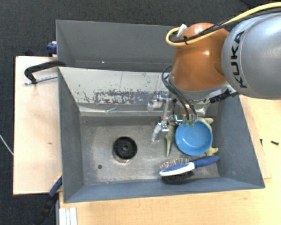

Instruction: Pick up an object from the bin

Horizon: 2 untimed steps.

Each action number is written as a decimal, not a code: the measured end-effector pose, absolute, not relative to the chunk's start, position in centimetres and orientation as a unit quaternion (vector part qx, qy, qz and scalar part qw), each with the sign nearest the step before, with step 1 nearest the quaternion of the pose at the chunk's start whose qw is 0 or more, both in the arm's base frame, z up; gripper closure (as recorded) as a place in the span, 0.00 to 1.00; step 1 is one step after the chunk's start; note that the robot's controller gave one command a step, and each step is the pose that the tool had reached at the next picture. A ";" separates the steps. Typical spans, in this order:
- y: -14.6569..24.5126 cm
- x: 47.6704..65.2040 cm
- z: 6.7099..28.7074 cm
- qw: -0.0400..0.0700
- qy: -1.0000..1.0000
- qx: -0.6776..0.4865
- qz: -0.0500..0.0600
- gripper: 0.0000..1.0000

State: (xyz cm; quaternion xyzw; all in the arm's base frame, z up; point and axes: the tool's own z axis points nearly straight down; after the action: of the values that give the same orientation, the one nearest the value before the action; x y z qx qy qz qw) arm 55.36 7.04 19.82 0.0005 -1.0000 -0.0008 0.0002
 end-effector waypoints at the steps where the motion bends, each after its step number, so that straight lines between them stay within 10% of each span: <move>1: 22.9 51.5 9.0 0.002 -0.996 0.087 -0.001 0.00; 2: 13.8 55.8 10.9 -0.004 -0.994 0.112 0.001 0.00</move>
Offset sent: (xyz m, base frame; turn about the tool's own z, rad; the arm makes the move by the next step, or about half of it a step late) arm -0.0357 0.1528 -0.1063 -0.1622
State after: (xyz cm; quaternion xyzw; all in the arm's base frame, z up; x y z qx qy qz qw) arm 55.84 13.78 10.90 0.1123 -0.9937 0.0010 -0.0044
